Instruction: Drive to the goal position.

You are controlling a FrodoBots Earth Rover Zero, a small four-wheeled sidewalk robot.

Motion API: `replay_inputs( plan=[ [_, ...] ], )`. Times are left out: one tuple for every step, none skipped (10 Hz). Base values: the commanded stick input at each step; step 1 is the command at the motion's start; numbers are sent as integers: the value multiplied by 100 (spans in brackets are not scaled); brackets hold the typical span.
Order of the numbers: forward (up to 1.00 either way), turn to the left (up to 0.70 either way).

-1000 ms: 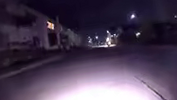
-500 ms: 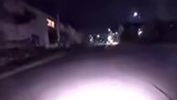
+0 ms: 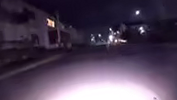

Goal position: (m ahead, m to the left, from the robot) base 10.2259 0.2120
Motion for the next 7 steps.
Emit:
replay_inputs(
  plan=[
    [85,0],
    [85,0],
    [85,0],
    [85,0],
    [85,0],
    [85,0],
    [85,0]
  ],
)
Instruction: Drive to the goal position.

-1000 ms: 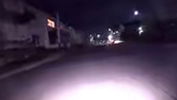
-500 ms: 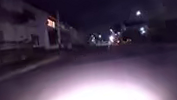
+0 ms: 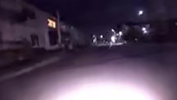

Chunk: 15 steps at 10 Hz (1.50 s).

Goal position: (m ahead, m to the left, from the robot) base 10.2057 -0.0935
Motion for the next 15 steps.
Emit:
replay_inputs(
  plan=[
    [85,0],
    [85,0],
    [85,0],
    [85,0],
    [85,0],
    [85,0],
    [85,0],
    [85,0],
    [85,0],
    [85,0],
    [85,0],
    [85,0],
    [85,0],
    [85,0],
    [85,0]
  ],
)
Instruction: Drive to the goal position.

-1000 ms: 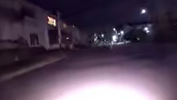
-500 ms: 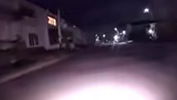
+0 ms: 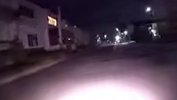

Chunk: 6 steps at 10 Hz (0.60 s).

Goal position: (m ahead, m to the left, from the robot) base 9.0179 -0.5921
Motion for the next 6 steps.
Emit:
replay_inputs(
  plan=[
    [85,0],
    [85,0],
    [85,0],
    [85,0],
    [85,0],
    [85,0]
  ],
)
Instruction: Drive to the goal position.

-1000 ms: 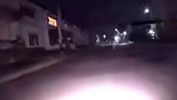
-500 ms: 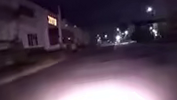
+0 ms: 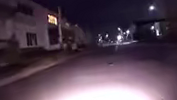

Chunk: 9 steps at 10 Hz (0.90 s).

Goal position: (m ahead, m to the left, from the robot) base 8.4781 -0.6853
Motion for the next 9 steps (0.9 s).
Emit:
replay_inputs(
  plan=[
    [85,0],
    [85,0],
    [85,0],
    [85,-1],
    [85,-6],
    [85,-11],
    [85,-16],
    [85,-21],
    [85,-26]
  ],
)
